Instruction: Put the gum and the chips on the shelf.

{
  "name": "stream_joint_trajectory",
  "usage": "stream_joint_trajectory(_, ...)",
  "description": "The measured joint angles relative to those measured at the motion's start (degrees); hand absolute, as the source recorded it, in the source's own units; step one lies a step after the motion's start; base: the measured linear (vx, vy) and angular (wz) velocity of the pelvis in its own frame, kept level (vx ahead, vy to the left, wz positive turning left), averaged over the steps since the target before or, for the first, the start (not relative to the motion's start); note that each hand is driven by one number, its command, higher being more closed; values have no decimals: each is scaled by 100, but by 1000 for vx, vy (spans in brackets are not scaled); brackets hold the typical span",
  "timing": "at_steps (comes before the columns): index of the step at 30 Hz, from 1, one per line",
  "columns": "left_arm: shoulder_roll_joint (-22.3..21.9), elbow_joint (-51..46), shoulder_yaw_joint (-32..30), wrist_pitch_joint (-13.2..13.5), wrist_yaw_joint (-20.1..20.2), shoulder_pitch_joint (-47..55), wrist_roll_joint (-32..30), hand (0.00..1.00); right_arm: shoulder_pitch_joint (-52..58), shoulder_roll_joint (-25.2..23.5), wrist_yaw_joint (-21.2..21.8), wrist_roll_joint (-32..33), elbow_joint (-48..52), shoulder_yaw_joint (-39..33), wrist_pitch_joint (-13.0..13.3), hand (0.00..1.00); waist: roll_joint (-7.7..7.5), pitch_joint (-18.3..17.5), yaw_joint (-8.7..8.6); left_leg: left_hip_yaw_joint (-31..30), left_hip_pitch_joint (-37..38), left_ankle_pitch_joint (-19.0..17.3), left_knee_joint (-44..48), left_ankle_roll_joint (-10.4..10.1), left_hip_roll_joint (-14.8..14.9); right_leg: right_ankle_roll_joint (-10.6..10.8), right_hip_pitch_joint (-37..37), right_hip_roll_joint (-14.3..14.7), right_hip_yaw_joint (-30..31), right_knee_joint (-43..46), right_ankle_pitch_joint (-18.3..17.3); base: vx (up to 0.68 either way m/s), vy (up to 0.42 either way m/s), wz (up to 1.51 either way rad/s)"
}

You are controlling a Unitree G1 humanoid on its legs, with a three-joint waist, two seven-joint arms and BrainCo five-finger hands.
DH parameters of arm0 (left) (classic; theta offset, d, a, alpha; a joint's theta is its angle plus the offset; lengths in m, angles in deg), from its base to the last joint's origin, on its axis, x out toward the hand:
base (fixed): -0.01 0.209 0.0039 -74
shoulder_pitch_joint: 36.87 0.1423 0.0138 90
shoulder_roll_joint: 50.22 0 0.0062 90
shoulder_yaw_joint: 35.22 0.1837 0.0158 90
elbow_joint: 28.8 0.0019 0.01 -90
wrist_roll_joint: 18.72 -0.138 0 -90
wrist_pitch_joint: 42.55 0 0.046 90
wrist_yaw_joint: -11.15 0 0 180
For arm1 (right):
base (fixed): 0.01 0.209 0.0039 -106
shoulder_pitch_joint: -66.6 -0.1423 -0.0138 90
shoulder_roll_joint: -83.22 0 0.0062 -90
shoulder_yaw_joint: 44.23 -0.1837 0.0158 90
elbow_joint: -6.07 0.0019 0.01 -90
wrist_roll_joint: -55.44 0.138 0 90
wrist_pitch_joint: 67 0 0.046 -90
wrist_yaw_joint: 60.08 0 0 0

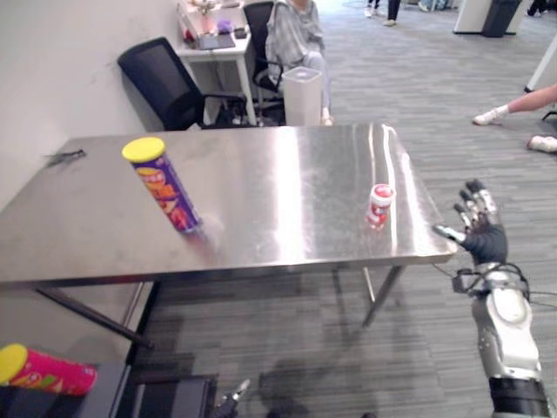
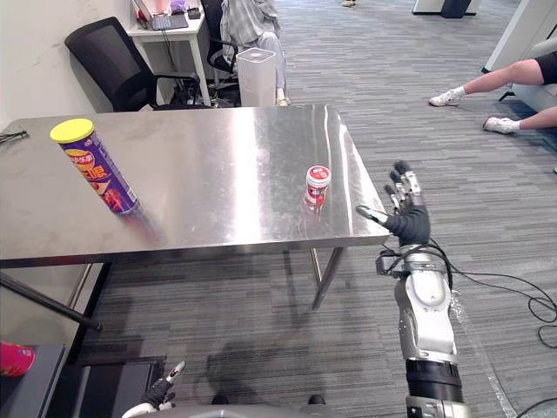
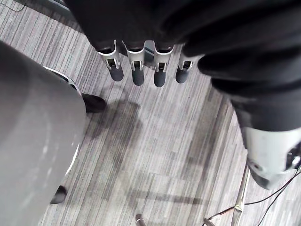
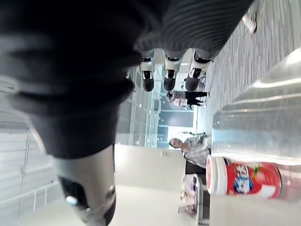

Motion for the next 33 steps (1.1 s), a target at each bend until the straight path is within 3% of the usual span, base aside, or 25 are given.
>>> stream_joint_trajectory(7, 0, -2, 6, 7, 0, -1, -9, 0, -452, 0, -54, 37, -661, 156, 20, 0, 3, -1, 14, -53, -7, 19, 30, 29, -4, 7, 73, 7, -42, -71, 38, 25, -8, 3)
stream_joint_trajectory(18, -1, -32, 62, 40, -3, -11, -7, 0, -1211, -15, -512, 33, -1518, 160, 63, 0, 29, 31, 134, -160, -10, 20, 7, 30, -6, 6, 162, 6, -151, -130, 39, -1, -12, 4)
stream_joint_trajectory(33, -3, -182, 111, 61, -3, -53, 3, 0, -1881, -63, -397, 117, -2445, 561, 80, 0, 62, 269, 215, -266, -10, 19, 3, 28, -8, 5, 245, 8, -260, -188, 39, 2, -9, 3)
